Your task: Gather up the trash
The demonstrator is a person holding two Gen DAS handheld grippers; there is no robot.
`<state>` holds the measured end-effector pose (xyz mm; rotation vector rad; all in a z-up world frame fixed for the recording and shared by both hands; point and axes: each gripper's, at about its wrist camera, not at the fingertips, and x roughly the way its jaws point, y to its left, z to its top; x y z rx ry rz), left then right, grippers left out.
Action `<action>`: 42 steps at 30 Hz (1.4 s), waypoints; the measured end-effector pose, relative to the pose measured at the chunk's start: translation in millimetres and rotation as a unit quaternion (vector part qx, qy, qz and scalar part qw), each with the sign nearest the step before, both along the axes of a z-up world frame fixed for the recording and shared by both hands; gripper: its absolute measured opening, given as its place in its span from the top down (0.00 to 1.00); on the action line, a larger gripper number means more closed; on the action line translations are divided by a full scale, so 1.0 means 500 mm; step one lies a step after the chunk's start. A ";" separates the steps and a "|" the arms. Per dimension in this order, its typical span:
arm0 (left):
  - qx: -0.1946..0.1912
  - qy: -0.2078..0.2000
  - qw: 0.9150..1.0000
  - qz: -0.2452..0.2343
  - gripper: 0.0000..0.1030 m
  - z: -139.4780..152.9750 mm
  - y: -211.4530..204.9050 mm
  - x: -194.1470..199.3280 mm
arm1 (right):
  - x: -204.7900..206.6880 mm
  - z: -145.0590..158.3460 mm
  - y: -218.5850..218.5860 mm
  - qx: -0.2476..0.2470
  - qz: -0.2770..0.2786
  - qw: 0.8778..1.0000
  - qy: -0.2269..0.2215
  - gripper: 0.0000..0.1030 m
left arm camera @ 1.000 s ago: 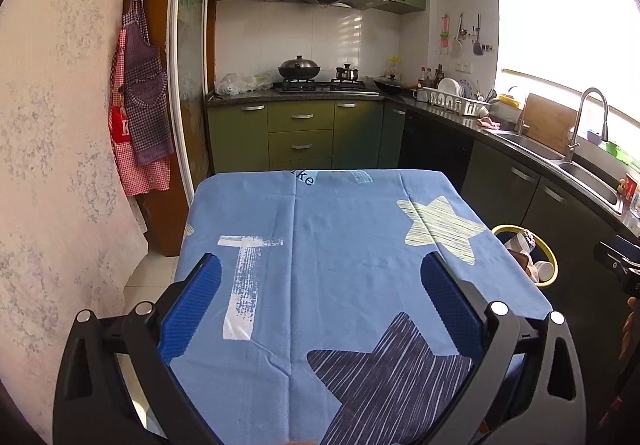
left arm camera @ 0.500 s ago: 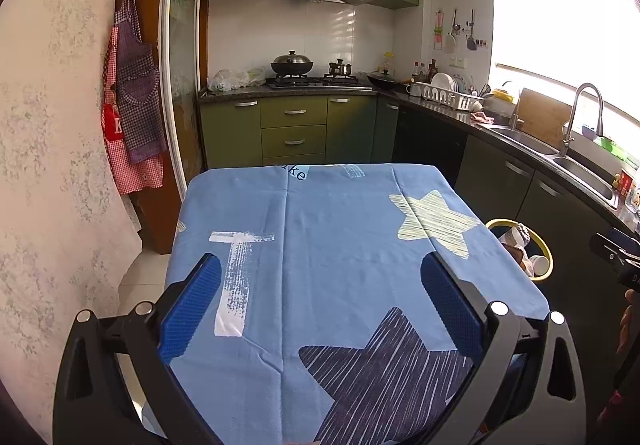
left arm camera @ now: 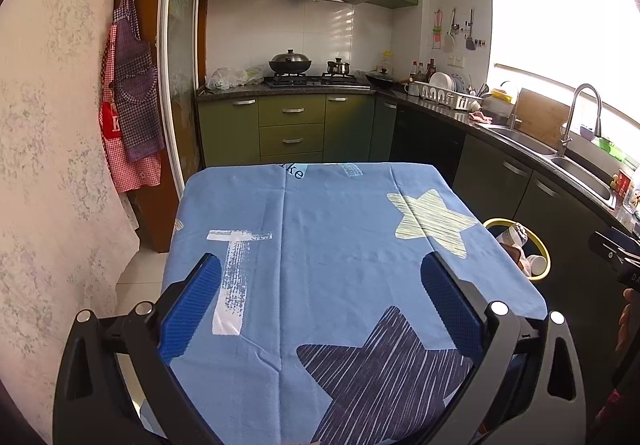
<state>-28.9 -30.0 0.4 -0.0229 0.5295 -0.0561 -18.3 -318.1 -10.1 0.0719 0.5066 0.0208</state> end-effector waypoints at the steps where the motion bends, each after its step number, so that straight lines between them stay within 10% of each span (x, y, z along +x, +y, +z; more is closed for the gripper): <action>1: 0.000 0.000 1.000 0.000 0.04 0.001 0.000 -0.001 | 0.000 0.000 -0.001 0.000 0.001 1.000 0.001 0.06; 42: 0.002 0.007 1.000 0.001 0.04 -0.013 -0.004 -0.004 | 0.003 -0.001 0.002 0.001 0.003 1.000 0.003 0.06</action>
